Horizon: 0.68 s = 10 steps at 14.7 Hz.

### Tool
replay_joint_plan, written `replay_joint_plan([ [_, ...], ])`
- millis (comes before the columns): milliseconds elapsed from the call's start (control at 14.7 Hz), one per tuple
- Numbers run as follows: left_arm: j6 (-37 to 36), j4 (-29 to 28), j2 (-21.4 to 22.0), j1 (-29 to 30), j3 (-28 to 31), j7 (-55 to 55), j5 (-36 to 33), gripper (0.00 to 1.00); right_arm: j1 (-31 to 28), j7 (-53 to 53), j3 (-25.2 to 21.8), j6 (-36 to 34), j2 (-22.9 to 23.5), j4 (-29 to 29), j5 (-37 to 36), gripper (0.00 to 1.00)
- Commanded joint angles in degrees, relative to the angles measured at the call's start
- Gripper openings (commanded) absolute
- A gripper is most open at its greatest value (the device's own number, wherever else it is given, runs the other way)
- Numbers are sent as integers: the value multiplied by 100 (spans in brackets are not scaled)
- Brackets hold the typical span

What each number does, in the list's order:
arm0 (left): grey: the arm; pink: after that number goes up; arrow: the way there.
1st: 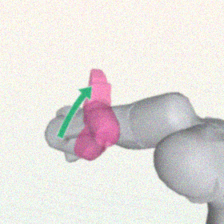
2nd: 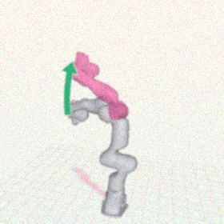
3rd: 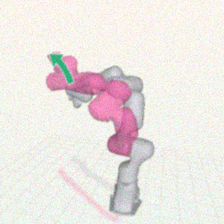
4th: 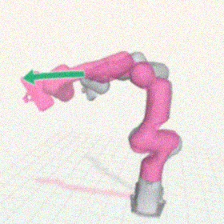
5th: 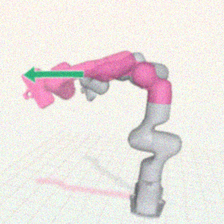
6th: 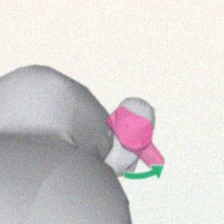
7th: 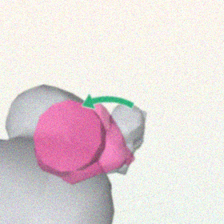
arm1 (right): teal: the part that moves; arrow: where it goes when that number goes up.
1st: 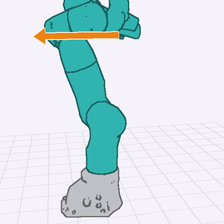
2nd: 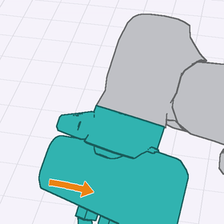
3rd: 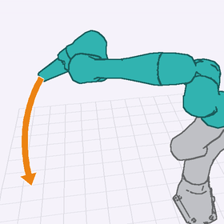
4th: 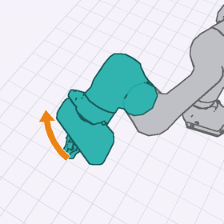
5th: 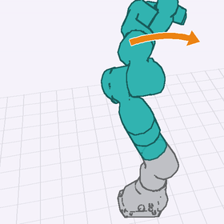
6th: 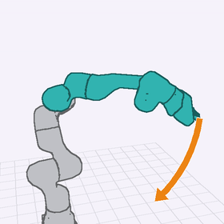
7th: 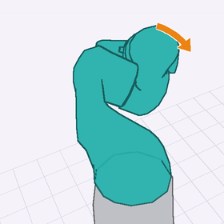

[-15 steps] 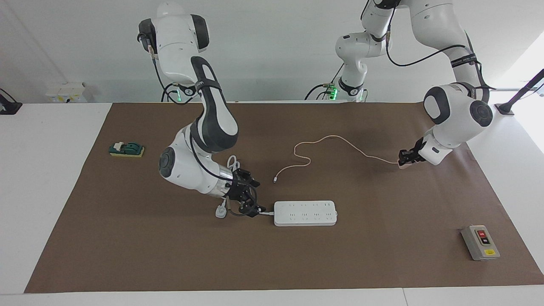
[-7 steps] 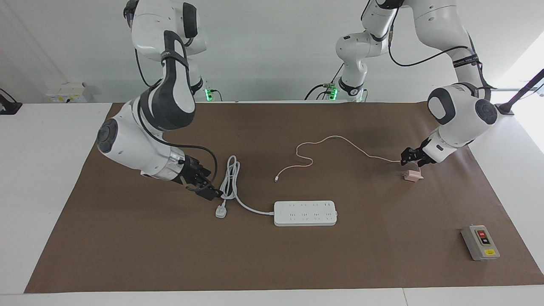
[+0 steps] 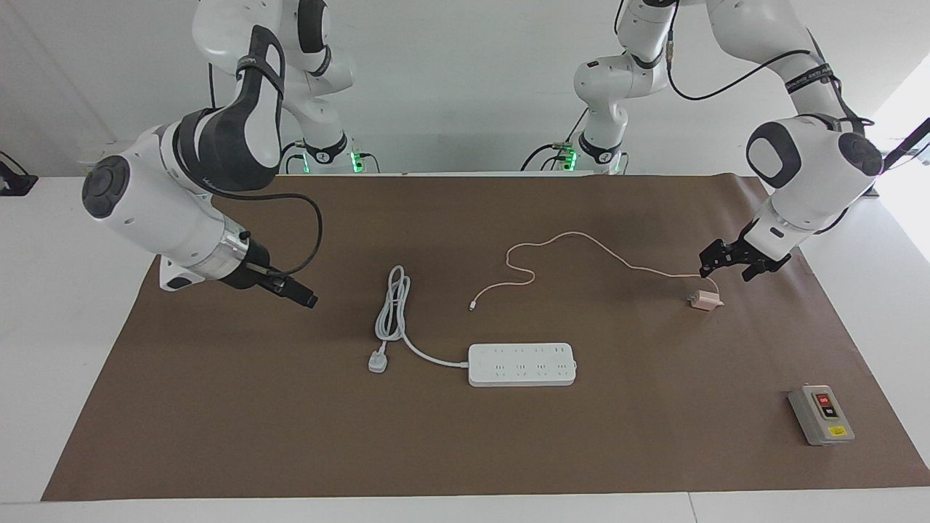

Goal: Unplug charger and place it aside
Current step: 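Set the charger down near the switch box and release with the left gripper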

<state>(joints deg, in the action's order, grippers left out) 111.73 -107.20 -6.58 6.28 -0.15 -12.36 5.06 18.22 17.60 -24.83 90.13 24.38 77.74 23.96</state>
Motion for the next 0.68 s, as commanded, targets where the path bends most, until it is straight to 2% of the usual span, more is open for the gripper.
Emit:
replay_joint_plan([
  [0, -913, 891, -36, -215, -3, 899, 39, 100, -169, -1211, 22, 4, -276, 180, -435, 100],
  [271, -1170, 1008, 288, -478, -20, 2128, 4, 100, -380, -2381, 56, 13, -574, 162, -979, 100],
  [407, -1538, 990, 394, -558, -11, 2246, -31, 100, -565, -2856, 196, 13, -802, 171, -1347, 100],
  [475, -1688, 973, 438, -576, -20, 2255, -153, 100, -705, -2963, 432, 4, -934, 180, -1619, 100],
  [611, -1829, 816, 639, -690, -20, 2246, -348, 100, -1318, -3017, 1335, -13, -1372, 302, -2322, 100],
])
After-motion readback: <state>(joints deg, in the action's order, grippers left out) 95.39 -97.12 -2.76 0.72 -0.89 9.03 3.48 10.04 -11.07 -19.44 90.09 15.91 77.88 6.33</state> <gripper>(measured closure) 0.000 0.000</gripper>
